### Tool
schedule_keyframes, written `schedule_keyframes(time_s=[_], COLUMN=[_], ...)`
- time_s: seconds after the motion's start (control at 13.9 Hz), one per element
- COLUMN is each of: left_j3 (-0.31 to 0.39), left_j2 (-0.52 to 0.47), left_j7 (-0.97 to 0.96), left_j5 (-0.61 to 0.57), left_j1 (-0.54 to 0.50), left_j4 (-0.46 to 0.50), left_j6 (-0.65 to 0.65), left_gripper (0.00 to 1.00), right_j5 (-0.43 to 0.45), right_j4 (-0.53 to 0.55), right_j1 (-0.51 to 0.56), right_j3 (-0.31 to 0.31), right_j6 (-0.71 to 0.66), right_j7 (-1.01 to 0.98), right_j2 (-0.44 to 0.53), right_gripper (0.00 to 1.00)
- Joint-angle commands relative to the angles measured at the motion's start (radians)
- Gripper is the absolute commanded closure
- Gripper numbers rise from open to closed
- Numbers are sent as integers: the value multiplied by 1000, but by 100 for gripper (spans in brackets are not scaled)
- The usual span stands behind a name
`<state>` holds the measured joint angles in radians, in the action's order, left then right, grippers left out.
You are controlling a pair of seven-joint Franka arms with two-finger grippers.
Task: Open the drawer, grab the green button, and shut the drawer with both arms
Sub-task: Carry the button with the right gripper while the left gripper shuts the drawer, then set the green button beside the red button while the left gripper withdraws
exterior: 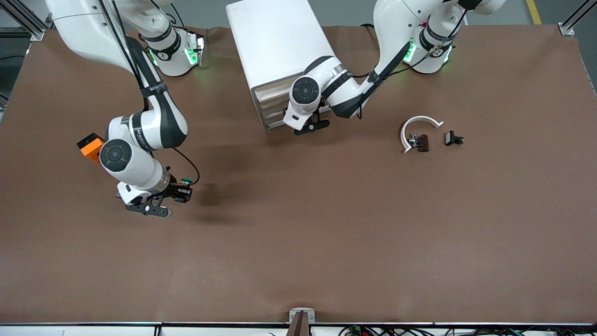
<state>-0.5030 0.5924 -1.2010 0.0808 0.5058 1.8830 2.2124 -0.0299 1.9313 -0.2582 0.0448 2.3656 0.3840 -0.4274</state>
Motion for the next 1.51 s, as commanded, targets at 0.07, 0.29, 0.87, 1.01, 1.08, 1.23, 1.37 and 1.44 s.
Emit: schedule_keyframes(time_s=[0.07,0.29,0.87,1.01,1.08,1.23,1.37,1.44], left_j3=[-3,4,3,3,3,-2,3,1], left_j2=[-9,-32,-111,-138,-154,-180,-216,-227], left_j7=[-57,-71,-36,-6,7,87,156,185], left_j5=[11,-3,-235,-375,-412,-423,-417,-417], left_j1=[-18,-110,-366,-406,-430,-478,-487,-519], left_j4=[-37,-96,-257,-269,-271,-295,-314,-332], left_j6=[-17,-57,-229,-229,-232,-234,-270,-296], left_gripper=[0,0,0,0,0,0,0,0], right_j5=[31,47,47,47,47,47,48,50], right_j4=[81,132,147,147,147,147,147,147], right_j1=[17,33,68,70,68,62,53,48], right_j3=[-17,-16,-16,-16,-16,-16,-16,-16], right_j6=[71,130,170,204,214,215,215,215], right_j7=[-8,-7,10,10,10,10,9,9], right_j2=[36,35,9,-25,-34,-39,-44,-48], right_gripper=[100,100,100,100,100,100,100,100])
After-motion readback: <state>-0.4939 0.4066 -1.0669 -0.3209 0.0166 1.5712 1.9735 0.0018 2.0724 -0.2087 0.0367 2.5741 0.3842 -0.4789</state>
